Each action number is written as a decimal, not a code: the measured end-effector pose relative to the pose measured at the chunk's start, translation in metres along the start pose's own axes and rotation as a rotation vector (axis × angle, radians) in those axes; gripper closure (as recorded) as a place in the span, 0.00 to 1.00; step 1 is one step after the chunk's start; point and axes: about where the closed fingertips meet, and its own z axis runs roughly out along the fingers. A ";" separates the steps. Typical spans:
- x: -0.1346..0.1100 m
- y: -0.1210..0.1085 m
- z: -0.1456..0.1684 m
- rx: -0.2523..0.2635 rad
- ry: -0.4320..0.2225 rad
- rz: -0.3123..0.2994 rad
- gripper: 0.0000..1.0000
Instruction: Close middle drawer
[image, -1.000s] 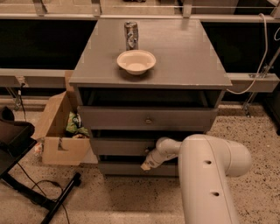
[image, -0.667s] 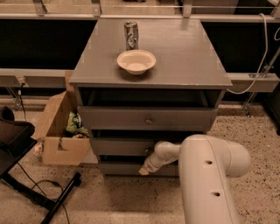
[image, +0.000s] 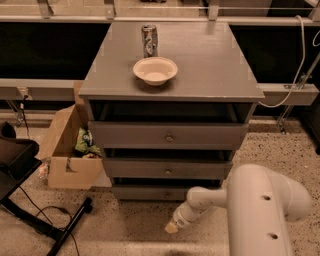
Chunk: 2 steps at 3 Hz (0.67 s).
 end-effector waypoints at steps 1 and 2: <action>0.033 0.029 -0.029 0.033 0.000 0.009 1.00; 0.019 0.031 -0.113 0.238 -0.049 0.040 1.00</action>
Offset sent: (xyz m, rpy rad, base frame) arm -0.2594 -0.0802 0.1874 -0.2174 -0.0703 -0.0221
